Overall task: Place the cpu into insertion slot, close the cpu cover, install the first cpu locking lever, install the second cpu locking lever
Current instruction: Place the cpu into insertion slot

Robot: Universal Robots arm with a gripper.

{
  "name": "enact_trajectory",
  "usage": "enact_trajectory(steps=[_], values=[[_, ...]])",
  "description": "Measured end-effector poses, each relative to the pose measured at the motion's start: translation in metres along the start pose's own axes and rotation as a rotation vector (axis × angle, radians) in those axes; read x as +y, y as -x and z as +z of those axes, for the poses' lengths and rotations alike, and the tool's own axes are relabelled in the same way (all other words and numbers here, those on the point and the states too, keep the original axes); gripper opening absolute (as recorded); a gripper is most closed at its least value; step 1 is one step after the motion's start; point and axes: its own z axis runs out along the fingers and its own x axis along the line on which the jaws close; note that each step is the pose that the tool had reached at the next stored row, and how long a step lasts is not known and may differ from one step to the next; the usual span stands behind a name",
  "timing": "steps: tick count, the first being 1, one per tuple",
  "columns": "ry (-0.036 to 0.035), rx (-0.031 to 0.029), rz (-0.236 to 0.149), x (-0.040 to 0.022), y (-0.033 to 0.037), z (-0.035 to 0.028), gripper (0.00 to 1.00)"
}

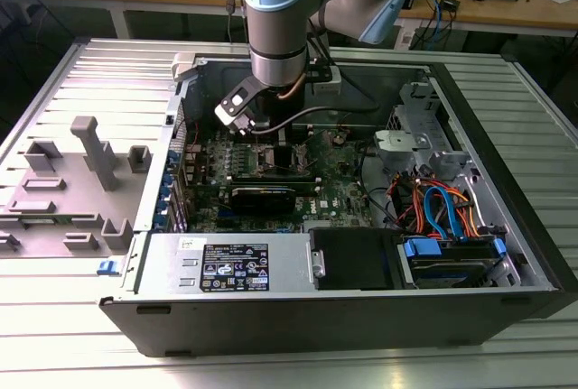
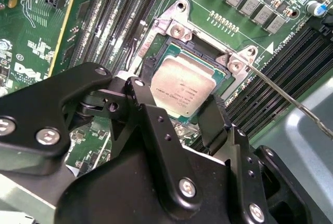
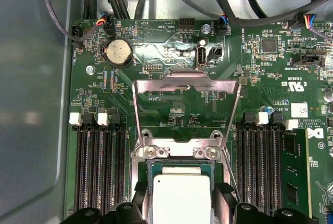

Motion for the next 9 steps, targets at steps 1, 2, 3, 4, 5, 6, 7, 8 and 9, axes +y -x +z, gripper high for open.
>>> enact_trajectory(steps=[1, 2, 3, 4, 5, 6, 7, 8, 9], values=[[0.0, -0.0001, 0.0, 0.0, 0.0, 0.0, 0.62], [-0.0001, -0.0001, 0.0, 0.0, 0.0, 0.0, 0.62], [0.0, 0.0, 0.0, 0.0, -0.0001, 0.0, 0.62], [-0.0002, 0.0007, 0.0, 0.0001, -0.0006, 0.0, 0.62], [-0.0004, 0.0012, 0.0, 0.0, -0.0008, 0.0, 0.62], [-0.0004, 0.0017, 0.0, 0.0, -0.0009, 0.0, 0.62], [-0.0005, 0.0022, 0.0, 0.0, -0.0011, 0.0001, 0.62], [-0.0005, 0.0025, 0.0, 0.0, -0.0013, 0.0001, 0.62], [-0.0005, 0.0031, 0.0, 0.0001, -0.0015, 0.0001, 0.62]])
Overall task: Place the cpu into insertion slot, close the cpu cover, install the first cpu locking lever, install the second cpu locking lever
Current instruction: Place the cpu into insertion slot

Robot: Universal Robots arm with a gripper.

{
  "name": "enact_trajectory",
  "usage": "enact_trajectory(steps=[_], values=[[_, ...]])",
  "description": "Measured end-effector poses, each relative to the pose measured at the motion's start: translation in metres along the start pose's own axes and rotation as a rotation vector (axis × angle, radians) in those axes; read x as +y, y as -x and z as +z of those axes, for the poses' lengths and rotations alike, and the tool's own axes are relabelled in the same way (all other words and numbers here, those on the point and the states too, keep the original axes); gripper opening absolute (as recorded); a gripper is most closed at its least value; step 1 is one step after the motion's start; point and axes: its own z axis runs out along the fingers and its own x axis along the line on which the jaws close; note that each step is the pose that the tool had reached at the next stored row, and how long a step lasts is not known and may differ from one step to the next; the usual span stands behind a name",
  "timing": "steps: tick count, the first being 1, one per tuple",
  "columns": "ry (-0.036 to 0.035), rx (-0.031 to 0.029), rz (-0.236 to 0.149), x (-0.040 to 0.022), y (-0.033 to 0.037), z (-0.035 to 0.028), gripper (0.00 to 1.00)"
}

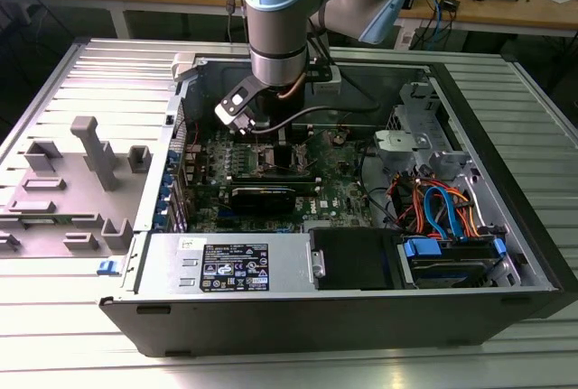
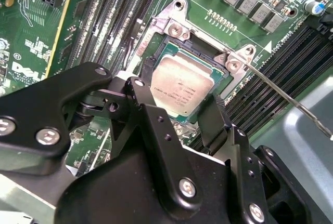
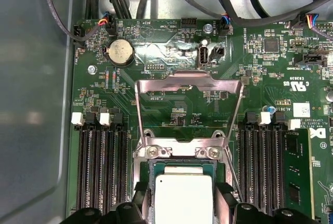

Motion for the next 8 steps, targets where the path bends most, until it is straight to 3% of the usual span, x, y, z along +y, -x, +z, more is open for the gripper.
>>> enact_trajectory(steps=[8], values=[[0.0, -0.0003, -0.001, 0.0001, -0.0006, 0.0001, 0.62]])
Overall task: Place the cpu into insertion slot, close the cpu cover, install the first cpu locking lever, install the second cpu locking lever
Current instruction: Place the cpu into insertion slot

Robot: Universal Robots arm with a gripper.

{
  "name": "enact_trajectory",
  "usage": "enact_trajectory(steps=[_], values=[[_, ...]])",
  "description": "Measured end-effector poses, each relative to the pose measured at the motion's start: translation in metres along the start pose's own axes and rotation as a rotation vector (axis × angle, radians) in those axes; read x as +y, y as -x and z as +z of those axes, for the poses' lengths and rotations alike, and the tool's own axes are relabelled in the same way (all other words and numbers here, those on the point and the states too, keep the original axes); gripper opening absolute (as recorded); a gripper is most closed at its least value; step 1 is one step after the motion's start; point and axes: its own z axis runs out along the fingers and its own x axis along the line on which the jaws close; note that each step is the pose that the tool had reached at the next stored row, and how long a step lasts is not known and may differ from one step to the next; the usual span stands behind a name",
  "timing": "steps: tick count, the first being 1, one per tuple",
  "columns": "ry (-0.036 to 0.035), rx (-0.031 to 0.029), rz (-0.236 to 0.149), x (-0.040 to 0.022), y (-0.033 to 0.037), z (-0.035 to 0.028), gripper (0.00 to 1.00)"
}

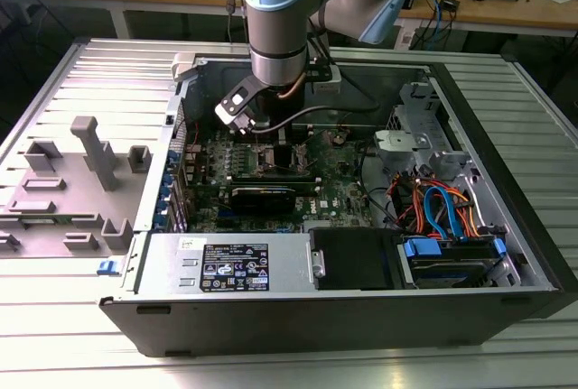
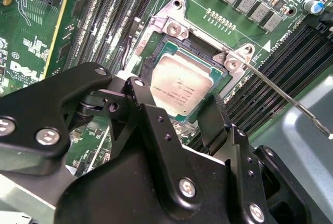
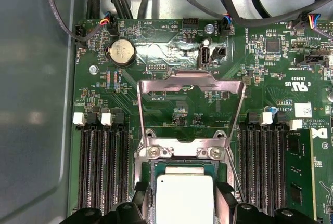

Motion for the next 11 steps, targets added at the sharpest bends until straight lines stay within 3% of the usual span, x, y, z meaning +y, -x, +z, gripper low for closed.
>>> enact_trajectory(steps=[5, 8, 11], values=[[-0.0002, -0.0005, 0.0, 0.0002, 0.0001, -0.0032, 0.62], [-0.0004, -0.0041, 0.0, 0.0005, 0.0001, -0.007, 0.62], [-0.003, -0.0109, -0.001, 0.0012, 0.0001, -0.0117, 0.47]])
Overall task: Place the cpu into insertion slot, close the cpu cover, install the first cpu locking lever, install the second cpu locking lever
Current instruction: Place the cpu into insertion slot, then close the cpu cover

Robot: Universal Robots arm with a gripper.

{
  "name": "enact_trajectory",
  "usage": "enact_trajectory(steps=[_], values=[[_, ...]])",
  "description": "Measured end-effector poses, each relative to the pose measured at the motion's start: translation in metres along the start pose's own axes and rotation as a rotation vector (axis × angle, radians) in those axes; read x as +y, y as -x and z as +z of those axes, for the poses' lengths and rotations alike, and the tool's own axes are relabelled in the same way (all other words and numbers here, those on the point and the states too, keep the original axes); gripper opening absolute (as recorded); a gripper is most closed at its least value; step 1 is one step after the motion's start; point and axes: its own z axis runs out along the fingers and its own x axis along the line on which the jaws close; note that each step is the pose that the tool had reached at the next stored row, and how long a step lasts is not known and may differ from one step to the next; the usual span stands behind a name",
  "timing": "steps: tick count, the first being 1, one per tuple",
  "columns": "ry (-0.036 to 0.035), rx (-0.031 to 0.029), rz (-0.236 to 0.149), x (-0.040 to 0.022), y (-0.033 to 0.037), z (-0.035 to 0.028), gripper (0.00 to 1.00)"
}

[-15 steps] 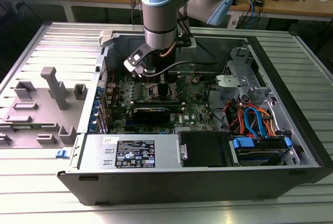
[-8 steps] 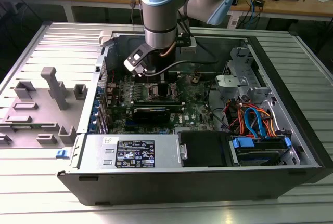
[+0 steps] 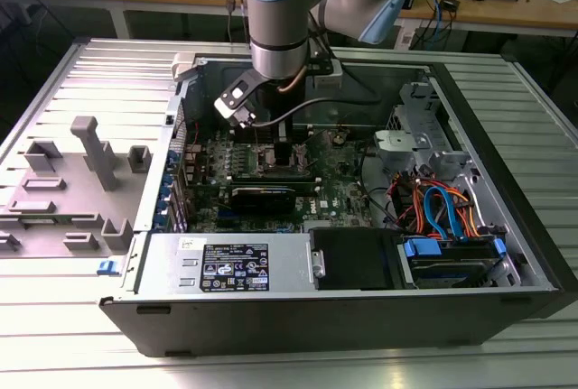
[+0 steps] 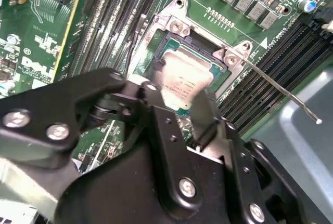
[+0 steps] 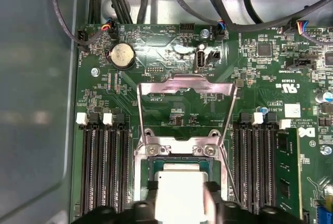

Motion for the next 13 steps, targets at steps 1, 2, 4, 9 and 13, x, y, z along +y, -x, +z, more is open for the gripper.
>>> enact_trajectory(steps=[1, 2, 4, 9, 13], values=[[-0.0012, -0.0004, 0.0, 0.0001, 0.0, -0.0011, 0.41], [-0.0025, -0.0003, 0.0, 0.0003, 0.0, -0.0026, 0.35], [-0.0032, -0.0002, 0.0, 0.0004, 0.0, -0.0027, 0.23], [-0.0035, -0.0004, 0.0, 0.0004, 0.0001, -0.0028, 0.11], [-0.0039, -0.0004, 0.0, 0.0004, 0.0001, -0.0028, 0.11]])
